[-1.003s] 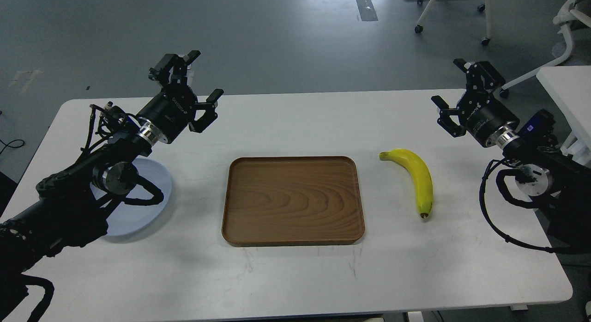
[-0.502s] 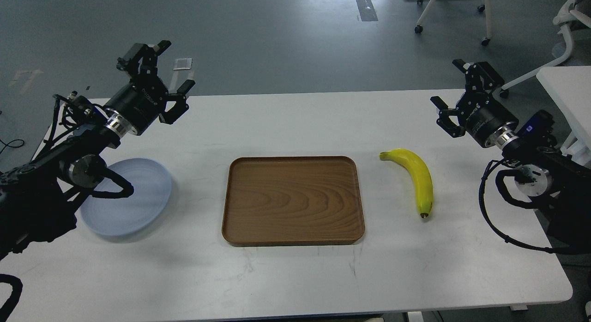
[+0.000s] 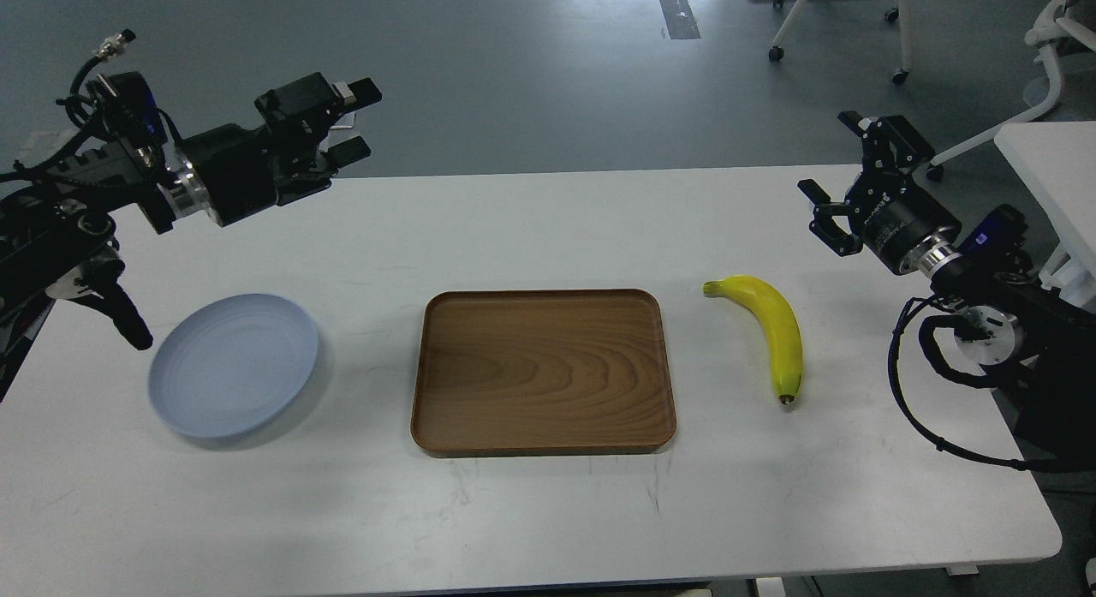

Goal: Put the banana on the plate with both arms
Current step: 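Grasp the light blue plate's rim with the left gripper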

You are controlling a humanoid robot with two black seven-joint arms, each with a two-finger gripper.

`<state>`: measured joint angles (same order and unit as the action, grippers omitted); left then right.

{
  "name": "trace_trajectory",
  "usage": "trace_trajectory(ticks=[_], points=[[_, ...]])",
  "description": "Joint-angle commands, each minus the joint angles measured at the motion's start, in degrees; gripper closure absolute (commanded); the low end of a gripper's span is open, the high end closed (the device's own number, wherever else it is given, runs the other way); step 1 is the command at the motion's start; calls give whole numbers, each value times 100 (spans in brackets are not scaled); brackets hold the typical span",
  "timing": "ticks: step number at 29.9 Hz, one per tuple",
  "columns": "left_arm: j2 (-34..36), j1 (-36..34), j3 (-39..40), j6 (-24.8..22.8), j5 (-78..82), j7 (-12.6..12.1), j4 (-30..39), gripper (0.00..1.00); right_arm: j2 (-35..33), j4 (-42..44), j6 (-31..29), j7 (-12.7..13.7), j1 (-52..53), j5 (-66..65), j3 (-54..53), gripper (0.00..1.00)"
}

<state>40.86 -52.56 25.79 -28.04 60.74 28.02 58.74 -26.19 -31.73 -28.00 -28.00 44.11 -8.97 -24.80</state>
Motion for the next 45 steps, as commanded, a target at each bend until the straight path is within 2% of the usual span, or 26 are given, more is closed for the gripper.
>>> trace_trajectory(ticks=[1,4,6,9,10,18,24,31,36,38,40,45], points=[[597,105,-91,96,1728,-2,533,0,0,-17,0,0,1,0,45,0],[1002,280,-425,561,2801,-2,542,0,0,-26,0,0,9,0,63,0],[1300,508,-863,1297,3599,-2,472,0,0,-26,0,0,9,0,63,0],[1477,763,-1119,1843,3945,-2,87,0,9,-26,0,0,1,0,71,0],[1512,834,-1137,1889,3963,-2,-2,0,9,-35,0,0,1,0,71,0],[1443,1431,-1164,1925,3736,-2,-1206,0,17,-52,0,0,9,0,71,0],[1188,1626,-1173,1925,3225,-2,-1479,1,0,-61,0,0,1,0,71,0],[872,1670,-1278,1925,3059,-2,-1831,6,0,-61,0,0,1,0,71,0],[845,1705,-1287,1916,2979,-2,-1866,14,0,-52,0,0,-8,0,71,0],[836,1740,-1313,1916,2953,-2,-1875,20,0,-52,0,0,-8,0,71,0],[827,1749,-1313,1916,2874,-2,-1875,30,0,-52,0,0,-8,0,71,0],[827,1749,-1322,1899,2856,-2,-1884,41,0,-61,0,0,-17,0,71,0]])
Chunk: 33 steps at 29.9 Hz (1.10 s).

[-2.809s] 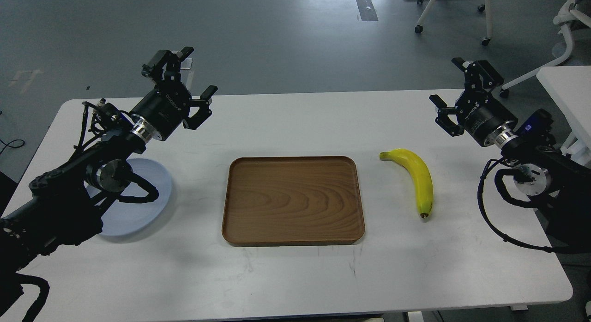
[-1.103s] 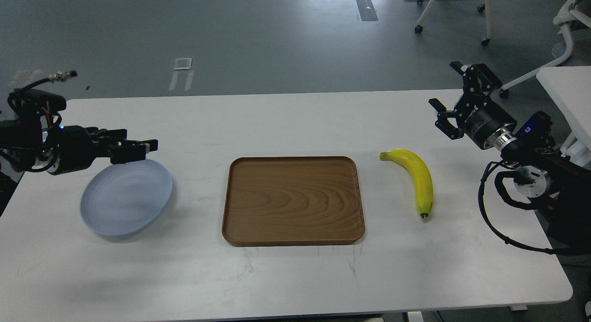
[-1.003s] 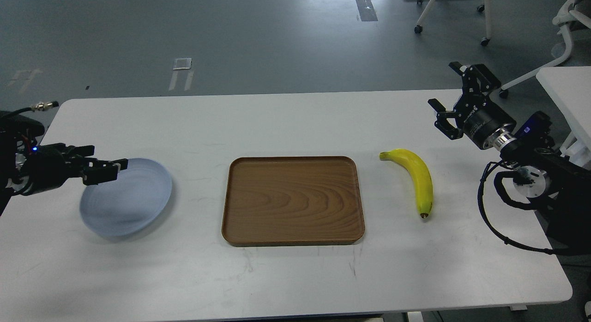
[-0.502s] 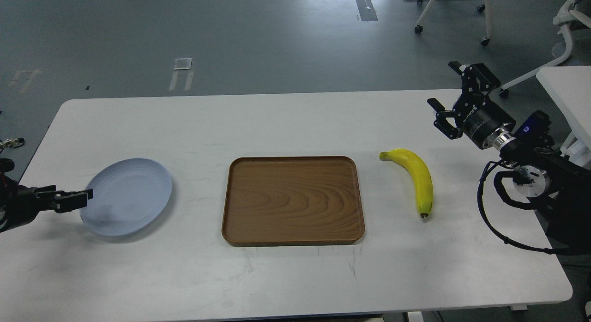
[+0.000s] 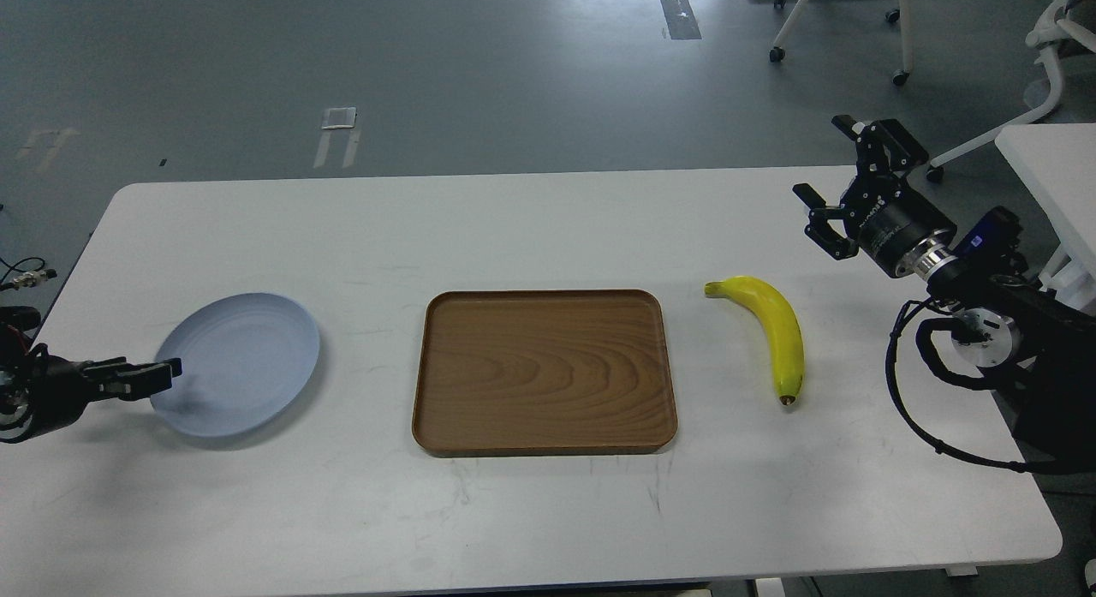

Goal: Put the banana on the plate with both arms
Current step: 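Grasp the light blue plate's rim with the left gripper, then carry the plate with the left gripper onto the wooden tray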

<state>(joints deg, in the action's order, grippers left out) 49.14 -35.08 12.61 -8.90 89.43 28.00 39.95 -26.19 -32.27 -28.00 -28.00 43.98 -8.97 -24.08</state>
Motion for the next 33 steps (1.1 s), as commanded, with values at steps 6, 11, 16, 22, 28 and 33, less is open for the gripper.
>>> trace_trajectory(ticks=[6,11,16,22,28,33], points=[[-1,2,-4,-24,-48,0,-4,77,0,-7,0,0,-4,0,0,0],[8,10,-4,-24,-40,0,-4,96,0,-7,0,0,-4,0,0,0],[-1,2,-13,-24,-13,0,-40,100,9,-7,0,0,-4,0,0,0],[8,-68,-4,-7,-22,0,-13,100,9,-7,0,0,-4,0,0,0],[52,-568,-4,-68,-13,0,354,100,9,1,0,0,-4,0,0,0],[96,-1307,-4,-586,31,0,1260,100,35,1,0,0,5,0,0,0]])
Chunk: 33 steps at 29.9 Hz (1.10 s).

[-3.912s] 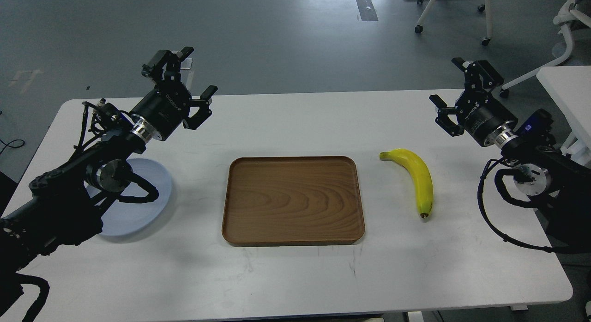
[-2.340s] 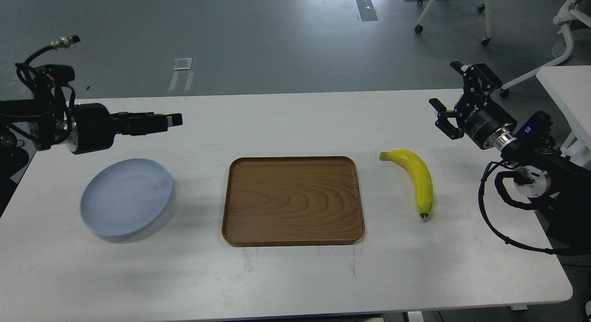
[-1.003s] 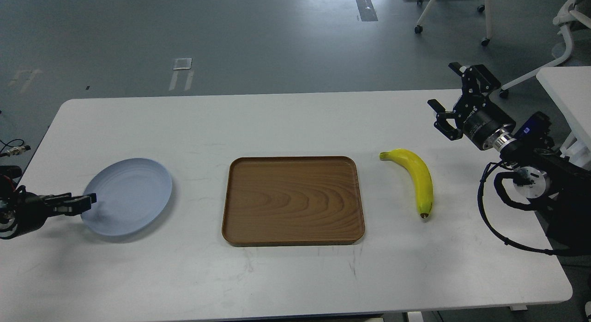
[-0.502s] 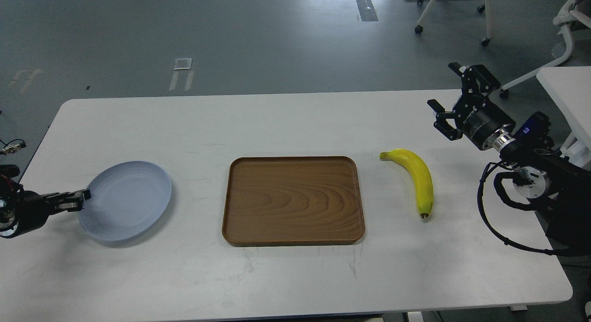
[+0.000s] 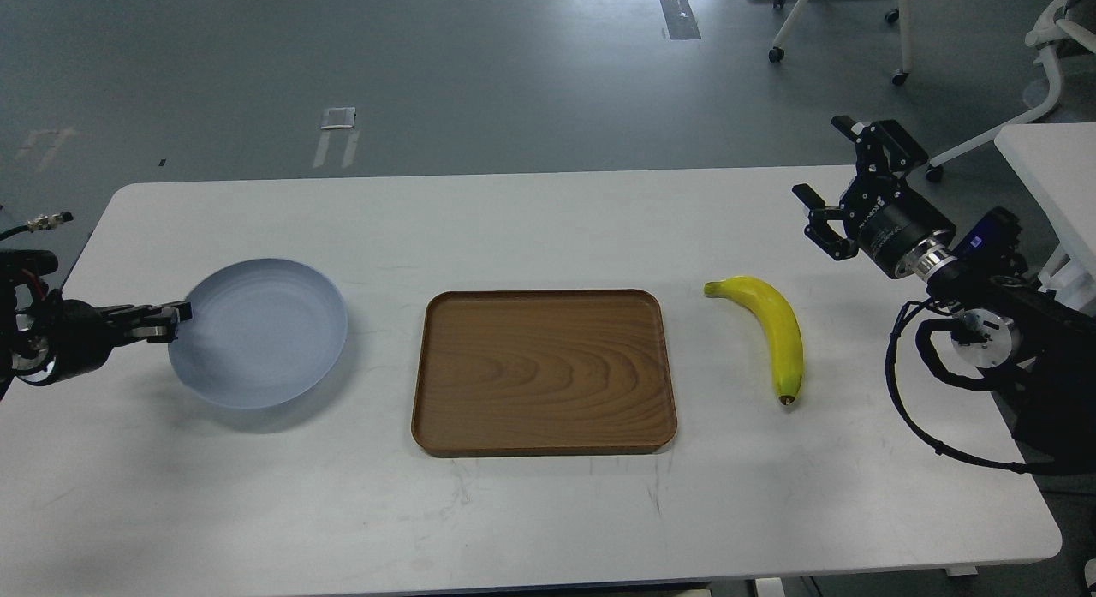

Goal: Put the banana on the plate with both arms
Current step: 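Carry the plate with the left gripper onto the wooden tray, then release the plate and raise the left gripper away from the tray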

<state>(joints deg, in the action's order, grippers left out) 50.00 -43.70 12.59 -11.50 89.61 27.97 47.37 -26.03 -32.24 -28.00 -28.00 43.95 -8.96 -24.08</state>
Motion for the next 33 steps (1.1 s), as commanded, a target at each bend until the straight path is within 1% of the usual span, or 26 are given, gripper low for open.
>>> trace_trajectory(ticks=[1,4,6,7,9,12,13,17,19,21,25,28,33], points=[[-17,-656,-2,-545,21,3,719,100,19,7,0,0,9,0,0,0],[-96,-1025,-2,-818,30,3,975,100,19,7,0,0,9,0,0,0],[-393,-1281,-28,-1021,30,3,1117,100,19,15,0,0,18,0,0,0],[-656,-1404,-98,-1091,30,3,1126,100,19,24,0,0,44,0,0,0],[-886,-1536,-195,-1109,56,3,1117,100,10,24,0,0,79,0,-8,0],[-1413,-1809,-607,-1109,126,3,986,100,1,24,0,0,158,0,-26,0],[-1667,-1887,-765,-1109,153,3,846,100,-8,24,0,0,202,0,-52,0],[-2283,-1888,-933,-1100,170,3,362,100,-8,24,0,0,272,9,-105,0],[-2696,-1844,-933,-1092,223,3,-94,100,-17,24,0,0,299,9,-105,0],[-2933,-1836,-951,-1092,354,3,-367,100,-17,24,0,0,299,9,-96,0],[-3224,-1809,-1214,-1065,381,3,-597,100,-25,24,0,0,281,9,-96,0],[-3365,-1783,-1232,-1065,373,3,-641,100,-25,33,0,0,272,9,-96,0],[-3497,-1633,-1232,-1030,373,3,-904,100,-17,33,0,0,264,9,-79,0]])
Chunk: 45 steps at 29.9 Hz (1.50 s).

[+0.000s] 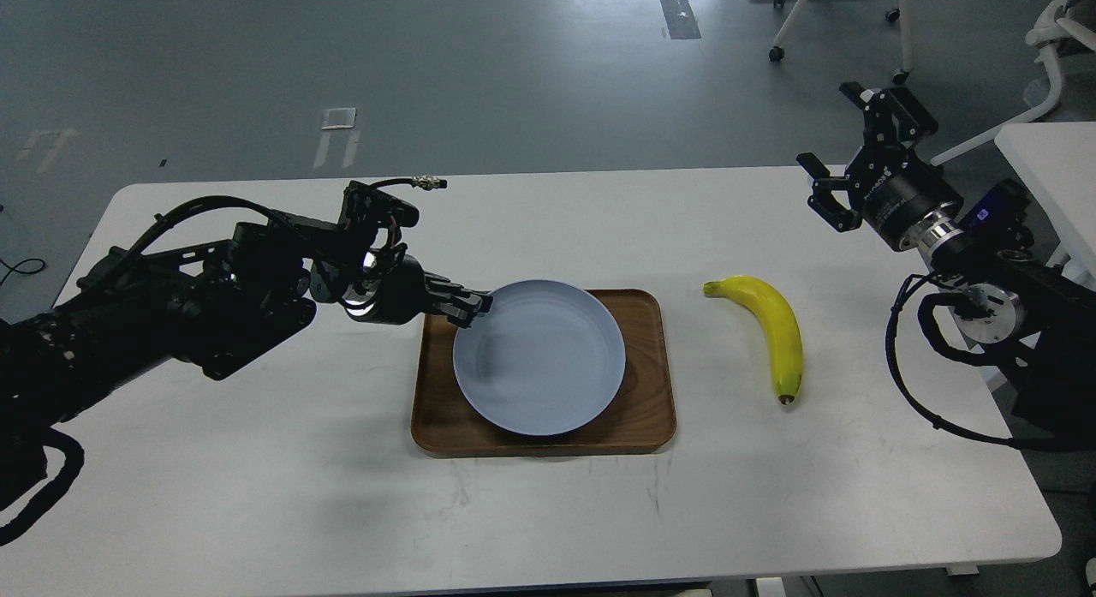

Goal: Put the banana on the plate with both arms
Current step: 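Release the plate and raise the left gripper away from the tray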

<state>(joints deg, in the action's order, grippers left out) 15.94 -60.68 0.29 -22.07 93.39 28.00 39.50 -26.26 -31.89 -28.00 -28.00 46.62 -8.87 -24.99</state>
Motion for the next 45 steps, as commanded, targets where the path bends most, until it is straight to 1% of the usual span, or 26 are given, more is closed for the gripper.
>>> trace_trajectory(ticks=[1,5,18,19,20,21,22,23,24,25,30,32,34,35,36,37,38,40,41,42,44,45], points=[[-117,65,-2,44,-5,0,-152,100,7,-1,0,0,-4,0,11,0],[-258,144,-11,158,-5,0,-416,100,-2,-10,0,0,-4,0,38,0],[-258,180,-11,176,-14,0,-451,100,7,-10,0,0,-47,0,47,0],[-267,180,-11,176,-40,0,-451,81,7,-19,0,0,-47,0,47,0],[-267,180,-11,176,-49,0,-451,56,-2,-19,0,0,-47,0,47,0],[-267,171,-11,176,-58,0,-443,42,7,-19,0,0,-47,0,47,0],[-258,171,-11,176,-67,0,-434,30,-2,-19,0,0,-47,0,47,0],[-249,162,-2,176,-102,0,-434,15,-2,-19,0,0,-47,0,47,0],[-241,162,-2,176,-128,0,-425,11,-2,-19,0,0,-47,0,47,0],[-214,153,6,176,-189,0,-408,4,-2,-27,0,0,-47,0,47,0],[-127,-48,86,167,-821,0,-364,2,-72,-54,0,0,5,-9,55,0],[-13,-312,155,150,-1906,0,-355,2,-291,-185,0,0,84,-114,125,0],[32,-374,217,132,-2691,0,-355,2,-467,-334,0,0,215,-185,231,0],[75,-409,261,98,-3574,0,-355,2,-668,-474,0,0,451,-272,431,0],[85,-427,287,97,-4061,0,-346,2,-740,-528,0,0,593,-334,546,0],[146,-453,305,97,-4980,0,-346,2,-827,-607,0,0,855,-465,835,0],[172,-453,305,97,-5406,0,-346,2,-854,-651,0,0,997,-553,985,0],[208,-453,323,106,-6601,0,-329,2,-933,-827,0,0,1523,-1009,1555,0],[208,-453,323,106,-6606,0,-328,2,-934,-827,0,0,1526,-1011,1558,0],[269,-453,384,89,-6998,0,-285,2,-1012,-871,0,0,1761,-1368,1837,0],[453,-445,673,10,-7352,0,-101,2,-1039,-994,0,0,2043,-2081,2260,0],[610,-366,996,-113,-7484,0,152,2,-1048,-1107,0,0,2184,-2614,2505,0]])
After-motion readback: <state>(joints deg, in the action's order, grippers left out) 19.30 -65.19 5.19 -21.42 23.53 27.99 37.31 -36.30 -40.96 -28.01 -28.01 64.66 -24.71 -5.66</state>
